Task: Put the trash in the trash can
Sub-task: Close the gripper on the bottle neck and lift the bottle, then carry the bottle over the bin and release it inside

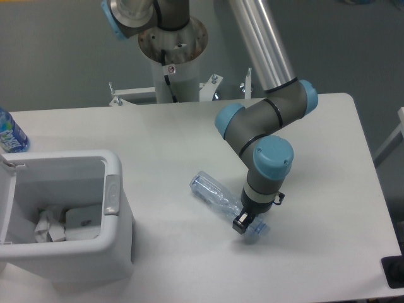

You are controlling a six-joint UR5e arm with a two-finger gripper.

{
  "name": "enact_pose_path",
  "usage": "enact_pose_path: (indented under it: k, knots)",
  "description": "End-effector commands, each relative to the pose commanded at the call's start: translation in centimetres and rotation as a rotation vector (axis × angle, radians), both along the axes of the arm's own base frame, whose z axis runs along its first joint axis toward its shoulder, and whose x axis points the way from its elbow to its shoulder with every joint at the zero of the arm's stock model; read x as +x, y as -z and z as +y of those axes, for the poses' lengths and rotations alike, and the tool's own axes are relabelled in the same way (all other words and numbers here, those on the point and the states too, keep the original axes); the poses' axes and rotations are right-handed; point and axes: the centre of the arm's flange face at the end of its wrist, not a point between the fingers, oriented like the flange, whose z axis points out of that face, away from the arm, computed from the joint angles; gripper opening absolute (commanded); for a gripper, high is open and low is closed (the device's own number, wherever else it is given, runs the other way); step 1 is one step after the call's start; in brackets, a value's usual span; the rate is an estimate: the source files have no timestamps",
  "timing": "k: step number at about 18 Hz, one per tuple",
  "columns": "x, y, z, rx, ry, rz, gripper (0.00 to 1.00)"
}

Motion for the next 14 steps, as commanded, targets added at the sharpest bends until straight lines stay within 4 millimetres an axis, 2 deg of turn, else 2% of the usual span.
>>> enact_pose_path:
  k: [2,4,7,9,10,12,14]
  knots:
    - [-0.5,-1.9,0.1,0.002,-0.001,0.038,0.63]
    - [-1.3,-5.3,0.3,0.021,-0.004,0.099,0.63]
    - [-3.3,-13.3,1.3,0.072,-0.019,0.245,0.63]
    - [-3.4,-17.9,1.4,0.118,-0.026,0.310,0.63]
    - [-3.1,-19.8,1.3,0.143,-0.023,0.338,0.63]
    - [-2.1,-25.1,1.6,0.205,-0.017,0.406,0.63]
    - [-0.3,-30.5,3.5,0.281,0.014,0.483,0.63]
